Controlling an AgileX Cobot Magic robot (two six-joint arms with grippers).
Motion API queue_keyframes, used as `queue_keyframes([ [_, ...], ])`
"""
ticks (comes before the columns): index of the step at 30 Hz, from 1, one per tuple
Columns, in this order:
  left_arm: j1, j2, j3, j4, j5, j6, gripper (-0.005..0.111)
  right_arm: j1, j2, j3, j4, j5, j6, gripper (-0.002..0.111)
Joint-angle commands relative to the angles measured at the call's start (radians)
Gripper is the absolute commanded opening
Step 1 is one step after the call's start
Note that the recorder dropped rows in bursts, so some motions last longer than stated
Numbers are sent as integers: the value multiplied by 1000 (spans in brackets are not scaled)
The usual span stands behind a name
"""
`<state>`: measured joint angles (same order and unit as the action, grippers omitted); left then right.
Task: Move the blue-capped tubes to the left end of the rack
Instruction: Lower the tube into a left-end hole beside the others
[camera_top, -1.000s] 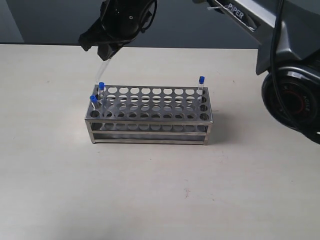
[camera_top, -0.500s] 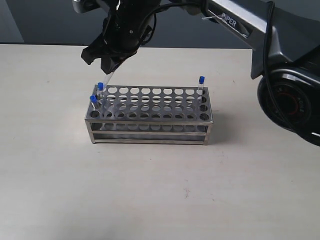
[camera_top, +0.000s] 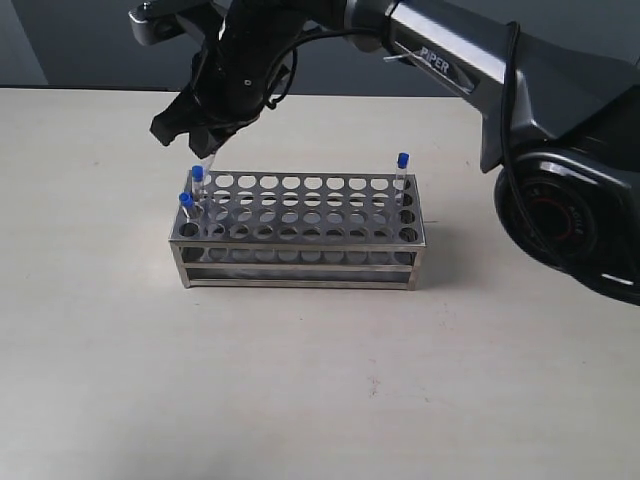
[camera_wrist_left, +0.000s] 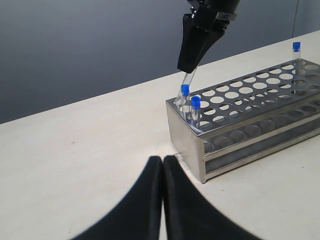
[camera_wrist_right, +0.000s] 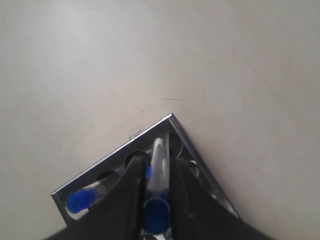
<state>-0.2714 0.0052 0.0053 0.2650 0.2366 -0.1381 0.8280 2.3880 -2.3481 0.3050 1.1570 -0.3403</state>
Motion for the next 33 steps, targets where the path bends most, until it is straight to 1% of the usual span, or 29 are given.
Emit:
queue_keyframes([
  [1,-11,-5,-5,0,-5,-5,1,13,3,-2,91,-36,-27,0],
  [6,-11,-5,-5,0,-5,-5,1,13,5,-2,109,-100,-31,0],
  [12,-11,-5,-5,0,-5,-5,1,13,20,-2,166,-116,-65,0],
  [33,-11,-5,-5,0,-5,-5,1,13,65,-2,180,-10,-78,0],
])
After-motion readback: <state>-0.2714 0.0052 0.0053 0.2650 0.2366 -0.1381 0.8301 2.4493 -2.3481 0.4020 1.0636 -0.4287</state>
